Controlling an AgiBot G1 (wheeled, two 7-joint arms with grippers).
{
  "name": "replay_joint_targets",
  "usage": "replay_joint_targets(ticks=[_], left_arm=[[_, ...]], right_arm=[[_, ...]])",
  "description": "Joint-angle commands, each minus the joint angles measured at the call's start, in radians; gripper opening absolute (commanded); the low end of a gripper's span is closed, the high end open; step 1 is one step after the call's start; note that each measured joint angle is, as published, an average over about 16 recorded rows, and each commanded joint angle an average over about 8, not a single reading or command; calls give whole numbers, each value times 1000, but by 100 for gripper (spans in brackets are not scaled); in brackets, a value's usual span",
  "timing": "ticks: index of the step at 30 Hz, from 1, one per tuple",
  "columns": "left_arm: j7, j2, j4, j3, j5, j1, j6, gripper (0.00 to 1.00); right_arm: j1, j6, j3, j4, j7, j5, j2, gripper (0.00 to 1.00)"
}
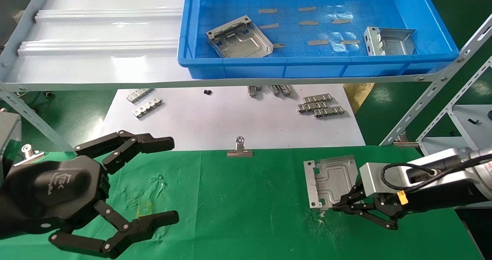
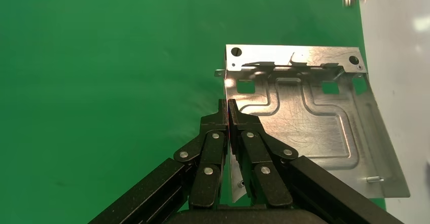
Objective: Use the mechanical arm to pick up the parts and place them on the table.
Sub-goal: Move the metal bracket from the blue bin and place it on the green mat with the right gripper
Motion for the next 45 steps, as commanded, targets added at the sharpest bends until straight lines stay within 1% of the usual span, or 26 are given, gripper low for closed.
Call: replay_joint_targets(ticks=[1, 4, 9, 18, 19, 20, 21, 26, 27, 28, 29, 32, 37, 41, 45], left_arm=[[0, 0, 0, 0, 0, 0, 0, 100], [0, 0, 0, 0, 0, 0, 0, 100], [0, 0, 0, 0, 0, 0, 0, 100], [0, 0, 0, 0, 0, 0, 0, 100], [0, 0, 0, 0, 0, 0, 0, 100], [0, 0, 0, 0, 0, 0, 0, 100], [0, 0, 0, 0, 0, 0, 0, 100], [0, 0, 0, 0, 0, 0, 0, 100], [0, 0, 0, 0, 0, 0, 0, 100], [0, 0, 0, 0, 0, 0, 0, 100], [0, 0, 0, 0, 0, 0, 0, 100], [0, 0, 0, 0, 0, 0, 0, 100], [0, 0, 0, 0, 0, 0, 0, 100], [0, 0, 0, 0, 0, 0, 0, 100], [0, 0, 0, 0, 0, 0, 0, 100]], right_arm=[[-12, 30, -17, -55, -35, -45, -36, 0], [-14, 46, -38, -128, -78, -90, -84, 0], [-13, 37, -57, -240, -145, -118, -148, 0], [-13, 16, -62, -396, -249, -119, -207, 0], [-13, 14, -65, -411, -258, -122, -212, 2], [-14, 13, -67, -425, -267, -125, -217, 7], [-14, 12, -69, -438, -274, -129, -222, 18], [-14, 25, -79, -497, -307, -147, -245, 80], [-14, 29, -79, -507, -313, -148, -249, 91], [-14, 35, -79, -516, -319, -150, -252, 98], [-14, 41, -79, -524, -325, -150, -254, 100], [-12, 53, -76, -543, -344, -149, -259, 100], [3, 46, -69, -554, -370, -140, -260, 100], [29, 10, -61, -542, -379, -127, -253, 100], [54, -52, -52, -515, -361, -105, -236, 100]])
